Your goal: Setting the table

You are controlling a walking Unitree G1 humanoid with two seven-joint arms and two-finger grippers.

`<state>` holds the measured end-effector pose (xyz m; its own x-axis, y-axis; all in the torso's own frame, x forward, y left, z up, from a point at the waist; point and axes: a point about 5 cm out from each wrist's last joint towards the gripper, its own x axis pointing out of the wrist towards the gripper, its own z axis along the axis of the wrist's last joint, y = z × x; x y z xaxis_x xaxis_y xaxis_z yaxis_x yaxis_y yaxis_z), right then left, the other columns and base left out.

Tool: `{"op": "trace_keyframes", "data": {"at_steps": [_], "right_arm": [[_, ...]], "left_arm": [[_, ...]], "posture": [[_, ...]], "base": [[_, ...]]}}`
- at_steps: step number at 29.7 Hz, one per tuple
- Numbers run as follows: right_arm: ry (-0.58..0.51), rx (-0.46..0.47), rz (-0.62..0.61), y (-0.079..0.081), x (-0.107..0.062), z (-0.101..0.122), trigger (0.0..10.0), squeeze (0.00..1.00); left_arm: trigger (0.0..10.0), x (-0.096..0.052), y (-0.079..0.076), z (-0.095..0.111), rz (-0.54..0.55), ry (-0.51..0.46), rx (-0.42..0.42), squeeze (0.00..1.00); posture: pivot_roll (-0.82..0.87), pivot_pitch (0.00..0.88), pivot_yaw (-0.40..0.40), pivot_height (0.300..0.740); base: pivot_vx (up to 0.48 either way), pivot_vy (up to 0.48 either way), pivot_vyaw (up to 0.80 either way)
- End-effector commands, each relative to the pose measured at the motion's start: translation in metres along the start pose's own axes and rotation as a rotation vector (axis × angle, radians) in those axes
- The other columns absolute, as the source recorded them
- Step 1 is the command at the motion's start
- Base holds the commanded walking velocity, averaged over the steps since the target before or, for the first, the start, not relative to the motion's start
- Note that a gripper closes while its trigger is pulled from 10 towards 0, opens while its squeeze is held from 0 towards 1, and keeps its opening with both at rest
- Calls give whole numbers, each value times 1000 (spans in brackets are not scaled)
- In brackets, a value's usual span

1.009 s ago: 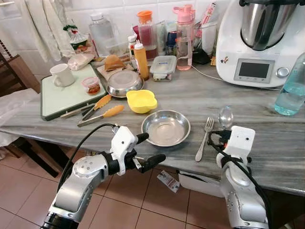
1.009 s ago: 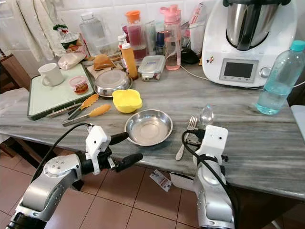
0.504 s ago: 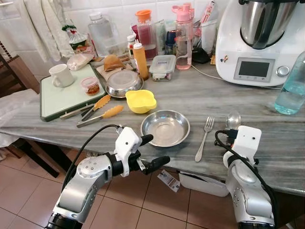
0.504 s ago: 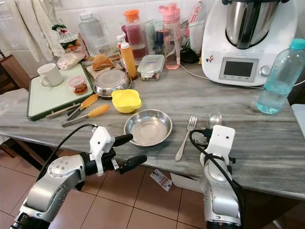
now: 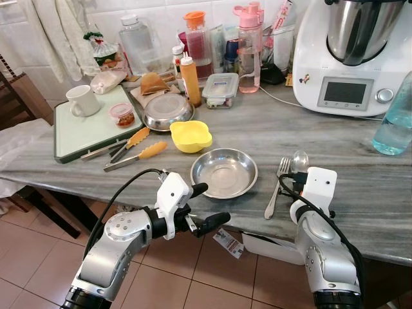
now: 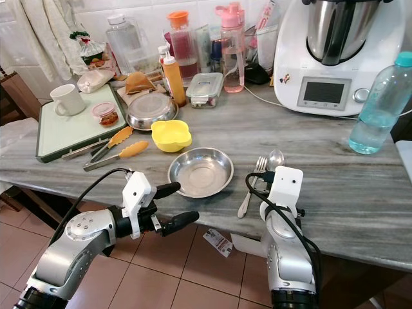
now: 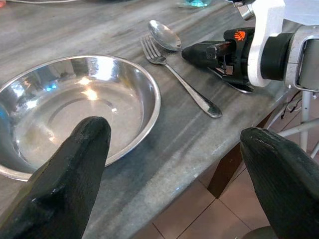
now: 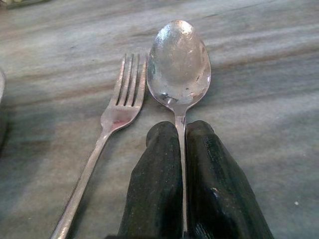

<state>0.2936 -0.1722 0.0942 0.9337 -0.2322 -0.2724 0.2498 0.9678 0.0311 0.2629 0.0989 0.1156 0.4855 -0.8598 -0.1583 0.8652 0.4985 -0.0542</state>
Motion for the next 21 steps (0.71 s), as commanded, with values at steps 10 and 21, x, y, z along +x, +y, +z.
{"op": "trace_keyframes", "data": {"at_steps": [10, 21], "right_arm": [[48, -30, -47, -7, -3, -12, 10000, 0], [54, -32, -57, -9, -4, -13, 10000, 0]], "left_arm": [[10000, -2, 1, -5, -16, 37, 12, 0], [10000, -4, 1, 0, -51, 26, -12, 0]], "posture": [[-122, 0, 140, 740], [-125, 0, 138, 740]], "base": [[0, 0, 0], [0, 0, 0]]}}
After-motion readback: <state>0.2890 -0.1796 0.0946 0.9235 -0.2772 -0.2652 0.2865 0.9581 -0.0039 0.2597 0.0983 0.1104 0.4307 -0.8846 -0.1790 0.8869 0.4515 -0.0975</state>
